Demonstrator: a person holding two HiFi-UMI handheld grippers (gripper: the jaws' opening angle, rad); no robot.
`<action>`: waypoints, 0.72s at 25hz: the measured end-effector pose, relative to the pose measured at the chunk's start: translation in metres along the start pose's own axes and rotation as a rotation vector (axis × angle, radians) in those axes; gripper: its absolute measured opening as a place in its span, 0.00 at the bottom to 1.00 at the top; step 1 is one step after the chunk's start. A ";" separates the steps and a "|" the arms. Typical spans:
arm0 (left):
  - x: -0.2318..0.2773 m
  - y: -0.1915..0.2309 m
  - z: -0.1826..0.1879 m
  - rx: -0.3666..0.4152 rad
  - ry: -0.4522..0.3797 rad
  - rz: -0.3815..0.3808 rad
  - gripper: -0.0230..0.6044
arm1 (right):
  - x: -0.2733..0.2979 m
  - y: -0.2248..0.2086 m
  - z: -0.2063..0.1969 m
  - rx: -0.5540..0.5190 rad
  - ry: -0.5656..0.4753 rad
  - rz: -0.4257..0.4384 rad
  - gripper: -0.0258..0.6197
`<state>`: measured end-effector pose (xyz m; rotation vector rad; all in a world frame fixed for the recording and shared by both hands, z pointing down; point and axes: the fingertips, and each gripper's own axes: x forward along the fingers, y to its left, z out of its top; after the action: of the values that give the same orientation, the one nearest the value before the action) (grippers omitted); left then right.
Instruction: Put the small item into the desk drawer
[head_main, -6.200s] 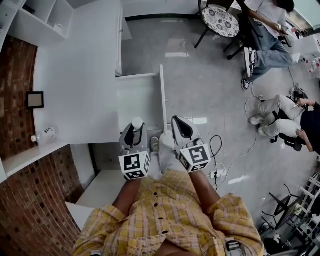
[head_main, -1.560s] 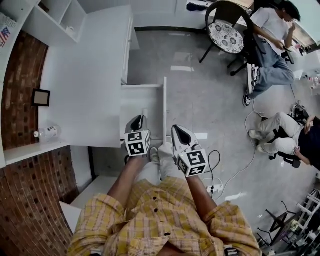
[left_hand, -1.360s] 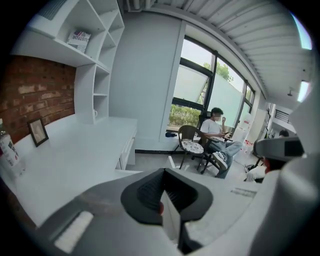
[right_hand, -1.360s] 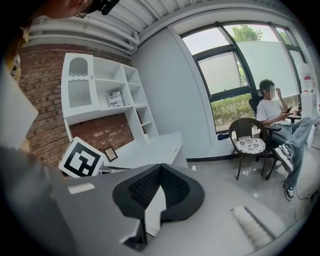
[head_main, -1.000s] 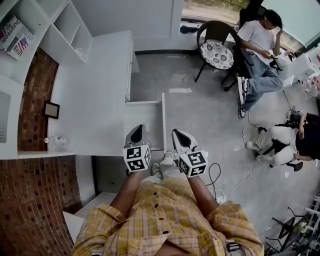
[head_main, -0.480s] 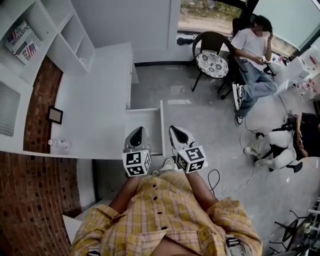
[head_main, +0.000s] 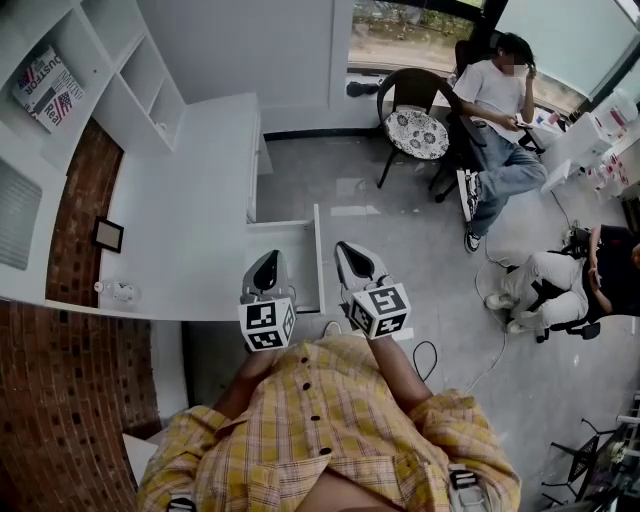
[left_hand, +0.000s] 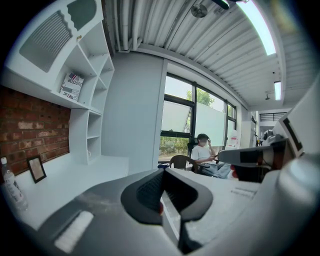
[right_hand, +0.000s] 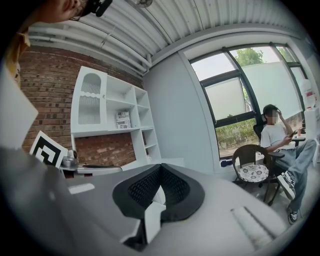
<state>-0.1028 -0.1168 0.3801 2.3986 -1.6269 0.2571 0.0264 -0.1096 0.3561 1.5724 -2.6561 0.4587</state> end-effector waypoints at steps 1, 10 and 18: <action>0.000 0.000 0.002 0.001 -0.006 0.001 0.04 | 0.000 -0.001 0.001 -0.002 -0.001 0.000 0.04; 0.003 -0.006 0.006 0.003 -0.026 -0.007 0.04 | 0.000 -0.007 0.004 -0.003 -0.004 -0.008 0.04; 0.005 -0.007 0.014 0.002 -0.046 -0.010 0.04 | 0.002 -0.009 0.010 -0.020 -0.013 -0.008 0.04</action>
<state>-0.0943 -0.1233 0.3673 2.4305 -1.6345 0.2040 0.0342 -0.1177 0.3490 1.5863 -2.6542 0.4215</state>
